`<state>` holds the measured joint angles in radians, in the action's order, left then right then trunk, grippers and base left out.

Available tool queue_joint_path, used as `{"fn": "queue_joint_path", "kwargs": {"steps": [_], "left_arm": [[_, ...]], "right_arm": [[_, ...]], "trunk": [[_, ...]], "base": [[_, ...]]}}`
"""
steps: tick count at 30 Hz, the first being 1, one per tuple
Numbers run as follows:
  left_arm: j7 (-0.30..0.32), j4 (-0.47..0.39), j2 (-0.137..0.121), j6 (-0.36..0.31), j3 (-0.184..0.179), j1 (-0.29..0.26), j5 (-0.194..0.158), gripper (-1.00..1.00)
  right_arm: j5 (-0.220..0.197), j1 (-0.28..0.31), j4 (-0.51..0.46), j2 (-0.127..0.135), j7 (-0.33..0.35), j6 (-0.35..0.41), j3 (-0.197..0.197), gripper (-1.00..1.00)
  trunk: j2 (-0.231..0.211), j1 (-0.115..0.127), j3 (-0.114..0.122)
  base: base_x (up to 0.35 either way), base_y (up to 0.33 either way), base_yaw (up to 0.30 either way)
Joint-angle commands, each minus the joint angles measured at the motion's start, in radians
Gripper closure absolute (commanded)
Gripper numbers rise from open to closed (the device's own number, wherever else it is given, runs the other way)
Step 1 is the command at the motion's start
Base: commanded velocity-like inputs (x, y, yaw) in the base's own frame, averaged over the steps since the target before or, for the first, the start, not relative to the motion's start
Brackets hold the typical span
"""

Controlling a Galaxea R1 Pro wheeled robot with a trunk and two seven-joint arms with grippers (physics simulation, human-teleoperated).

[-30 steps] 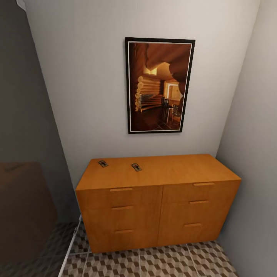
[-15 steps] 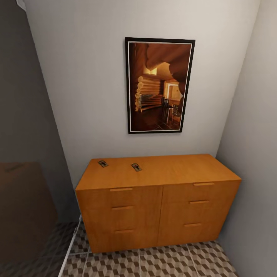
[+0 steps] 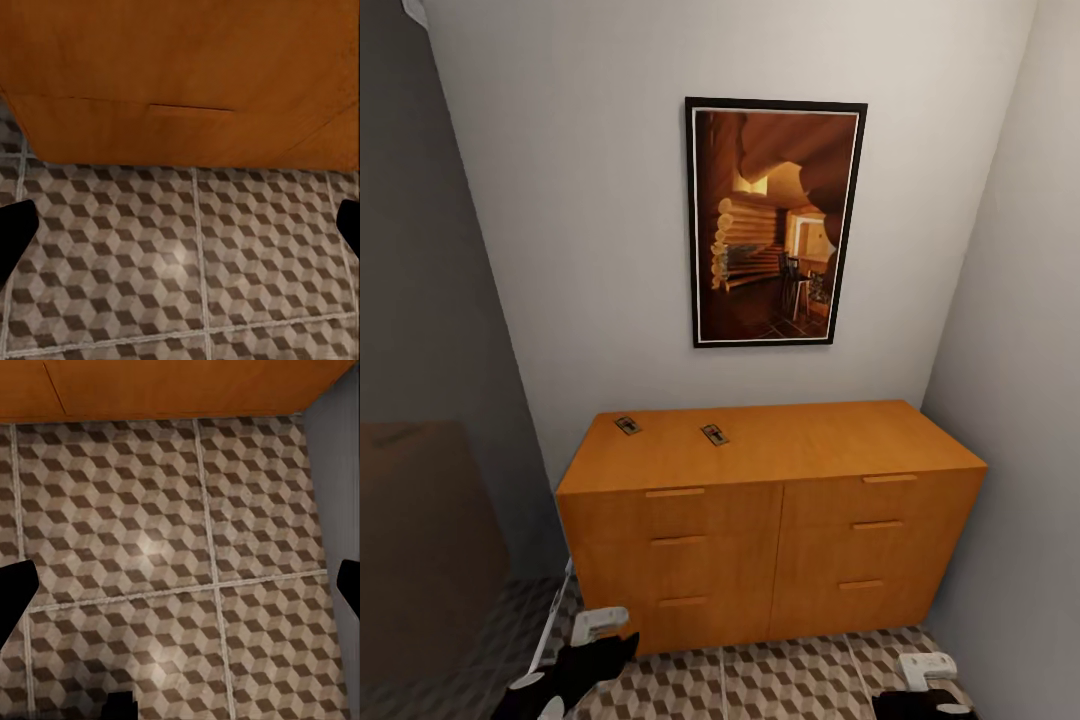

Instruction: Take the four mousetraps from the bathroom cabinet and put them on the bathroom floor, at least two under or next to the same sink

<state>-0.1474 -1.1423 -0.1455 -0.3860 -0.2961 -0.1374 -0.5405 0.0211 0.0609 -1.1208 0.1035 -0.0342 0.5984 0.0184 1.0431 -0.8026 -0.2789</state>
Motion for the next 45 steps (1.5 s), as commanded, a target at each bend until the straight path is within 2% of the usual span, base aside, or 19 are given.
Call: {"fn": "queue_joint_path", "kwargs": {"steps": [1,6,9,10,15,19,27,35,45], "left_arm": [[-0.010,-0.035,-0.004,-0.018,-0.003,-0.001,-0.010,-1.00],[-0.019,-0.163,-0.010,-0.088,0.000,-0.001,0.008,-1.00],[-0.037,-0.211,-0.010,-0.113,0.009,-0.001,0.037,-1.00],[-0.053,-0.232,-0.009,-0.123,0.015,-0.001,0.060,-1.00],[-0.104,-0.271,-0.004,-0.128,0.022,-0.001,0.111,-1.00],[-0.150,-0.306,0.000,-0.128,0.025,-0.001,0.133,-1.00],[-0.193,-0.374,0.004,-0.130,0.026,-0.001,0.146,-1.00],[-0.197,-0.385,0.004,-0.137,0.026,-0.001,0.148,-1.00],[-0.196,-0.388,0.005,-0.138,0.026,-0.001,0.148,-1.00]], "right_arm": [[0.002,0.000,-0.018,0.001,-0.002,0.014,0.001,-1.00],[0.003,0.000,-0.105,0.004,-0.005,0.065,0.013,-1.00],[0.003,0.000,-0.161,0.012,-0.005,0.105,0.024,-1.00],[0.003,0.003,-0.198,0.016,-0.005,0.134,0.029,-1.00],[0.003,0.012,-0.271,0.021,-0.007,0.201,0.036,-1.00],[0.004,0.037,-0.305,0.022,-0.008,0.242,0.038,-1.00],[0.006,0.092,-0.328,0.021,-0.010,0.308,0.040,-1.00],[0.006,0.102,-0.331,0.021,-0.011,0.321,0.040,-1.00],[0.006,0.103,-0.332,0.022,-0.011,0.323,0.040,-1.00]], "trunk": [[0.001,0.000,-0.001],[0.001,0.000,-0.001],[0.001,0.000,-0.001],[0.001,0.000,-0.001],[0.001,0.000,-0.001],[0.001,0.000,-0.001],[0.001,0.000,-0.001],[0.001,0.000,-0.001],[0.001,0.000,-0.001]], "base": [[0.000,0.000,0.000],[0.000,0.000,0.000],[0.000,0.000,0.000],[0.000,0.000,0.000],[0.000,0.000,0.000],[0.000,0.000,0.000],[0.000,0.000,0.000],[-0.044,0.000,0.000],[-0.284,0.000,0.000]]}}
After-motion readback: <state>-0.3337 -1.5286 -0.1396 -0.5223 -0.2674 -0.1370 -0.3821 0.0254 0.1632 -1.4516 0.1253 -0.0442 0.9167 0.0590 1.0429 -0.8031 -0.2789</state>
